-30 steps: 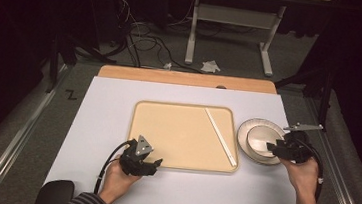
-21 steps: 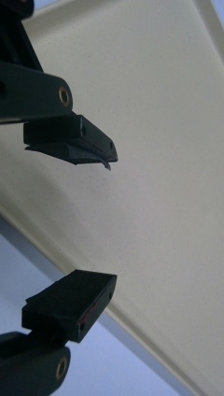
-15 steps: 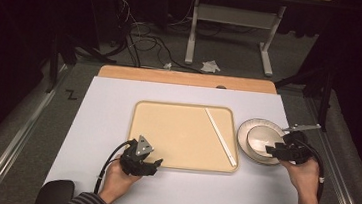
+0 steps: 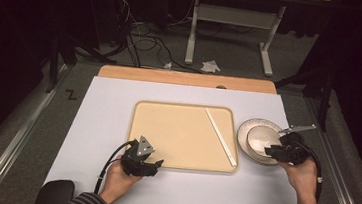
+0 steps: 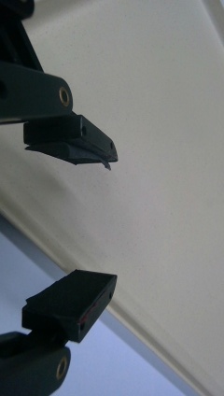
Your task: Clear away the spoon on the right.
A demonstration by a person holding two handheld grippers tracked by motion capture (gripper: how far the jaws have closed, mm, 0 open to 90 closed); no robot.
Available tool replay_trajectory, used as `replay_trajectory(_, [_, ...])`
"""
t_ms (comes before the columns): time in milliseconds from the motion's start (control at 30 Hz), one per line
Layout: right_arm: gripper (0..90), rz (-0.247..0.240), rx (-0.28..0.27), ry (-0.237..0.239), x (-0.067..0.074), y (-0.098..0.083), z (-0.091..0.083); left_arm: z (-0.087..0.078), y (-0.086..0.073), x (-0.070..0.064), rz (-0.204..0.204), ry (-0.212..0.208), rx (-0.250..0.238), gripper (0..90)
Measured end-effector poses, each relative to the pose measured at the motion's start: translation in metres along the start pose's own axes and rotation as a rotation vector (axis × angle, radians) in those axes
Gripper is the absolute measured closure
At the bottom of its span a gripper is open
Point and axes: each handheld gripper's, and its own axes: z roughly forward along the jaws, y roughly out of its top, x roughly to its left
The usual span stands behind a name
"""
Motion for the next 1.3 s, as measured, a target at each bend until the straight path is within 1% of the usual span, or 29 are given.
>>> replay_trajectory(33, [70.1,0.001,0.005,0.003,0.0009,0.0,0.0002,-0.0001,0.0,-0.0001,0.002,0.0,0.001,35.4])
replay_trajectory(67, [70.6,-0.011,0.004,0.003,0.0018,-0.0002,0.0006,0.0004,-0.0002,-0.0007,-0.004,-0.001,-0.005,35.4])
replay_trajectory(133, [71.4,-0.023,0.004,0.004,0.0036,-0.0001,0.0012,0.0009,-0.0006,-0.0009,-0.004,0.0,-0.002,35.4])
replay_trajectory(267, [72.6,-0.027,0.015,0.009,0.0057,0.0,0.0027,0.0007,-0.0007,-0.001,-0.004,-0.002,-0.002,35.4])
replay_trajectory(333, [72.7,-0.034,0.02,0.011,0.005,-0.0002,0.0039,0.001,-0.0012,-0.0007,0.002,0.0,0.007,35.4])
replay_trajectory(400, [72.8,-0.025,0.029,0.01,0.0044,-0.0008,0.0052,0.0017,-0.0019,-0.0012,0.0,-0.003,0.008,35.4])
replay_trajectory(533, [73.0,-0.021,0.023,0.023,0.0031,-0.002,0.0061,0.002,-0.0027,-0.0018,0.006,-0.002,0.013,35.4])
replay_trajectory(633, [73.1,-0.037,0.025,0.025,0.0043,-0.0015,0.007,0.0014,-0.002,-0.0016,0.002,-0.002,0.008,35.4])
replay_trajectory(700, [73.3,-0.035,0.029,0.03,0.005,-0.0013,0.0075,0.0011,-0.0017,-0.0013,0.002,-0.001,0.006,35.4])
replay_trajectory(833, [73.7,-0.042,0.037,0.023,0.0067,-0.0009,0.0089,0.0017,-0.0021,-0.0012,0.001,-0.002,0.008,35.4])
replay_trajectory(1000, [74.2,-0.039,0.037,0.028,0.0069,-0.0011,0.0088,0.002,-0.0029,-0.0018,0.008,-0.002,0.014,35.4])
replay_trajectory(1067, [75.7,-0.039,0.037,0.027,0.0072,-0.0011,0.0087,0.0018,-0.0028,-0.0018,0.006,-0.003,0.014,35.4])
replay_trajectory(1133, [81.9,-0.04,0.036,0.025,0.0072,-0.0012,0.0086,0.0017,-0.0025,-0.0016,0.004,-0.003,0.014,35.4])
replay_trajectory(1300, [81.8,-0.03,0.029,0.028,0.0059,-0.0017,0.0072,0.0017,-0.0025,-0.0017,0.005,-0.003,0.014,35.4])
